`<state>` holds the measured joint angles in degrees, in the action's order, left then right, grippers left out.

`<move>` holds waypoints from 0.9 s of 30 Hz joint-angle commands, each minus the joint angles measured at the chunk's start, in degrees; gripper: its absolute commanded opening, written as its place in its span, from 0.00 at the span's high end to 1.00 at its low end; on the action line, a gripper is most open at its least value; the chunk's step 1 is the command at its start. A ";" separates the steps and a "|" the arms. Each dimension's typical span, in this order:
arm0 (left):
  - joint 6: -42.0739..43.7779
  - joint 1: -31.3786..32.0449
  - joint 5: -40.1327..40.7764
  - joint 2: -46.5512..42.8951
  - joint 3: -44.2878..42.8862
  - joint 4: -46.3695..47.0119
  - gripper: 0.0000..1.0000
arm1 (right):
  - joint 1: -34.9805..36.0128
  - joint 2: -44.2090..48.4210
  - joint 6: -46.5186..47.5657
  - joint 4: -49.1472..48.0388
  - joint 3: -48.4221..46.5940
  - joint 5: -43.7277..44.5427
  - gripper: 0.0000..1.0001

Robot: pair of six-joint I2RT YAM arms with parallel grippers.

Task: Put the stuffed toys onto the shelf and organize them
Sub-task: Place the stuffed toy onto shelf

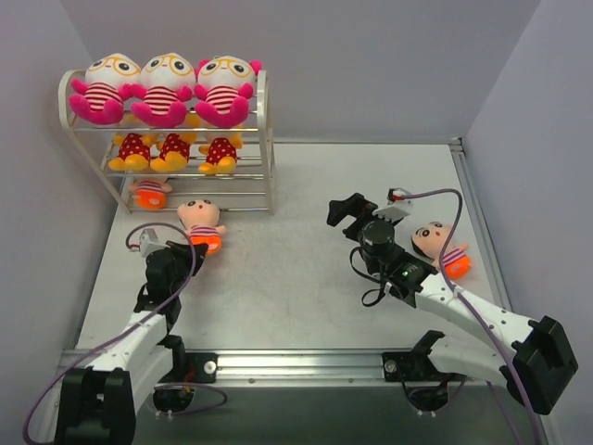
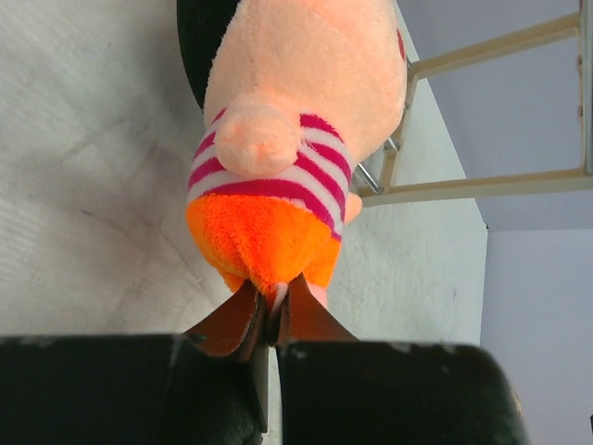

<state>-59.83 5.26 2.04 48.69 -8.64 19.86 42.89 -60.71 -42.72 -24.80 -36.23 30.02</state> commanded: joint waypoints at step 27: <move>13.25 -18.70 -26.74 29.35 -14.64 30.94 0.98 | -7.39 14.12 9.41 -8.34 10.04 -1.63 0.01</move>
<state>-49.52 -12.82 -22.04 76.82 -19.81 45.74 34.98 -48.23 -34.85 -30.35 -26.46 26.22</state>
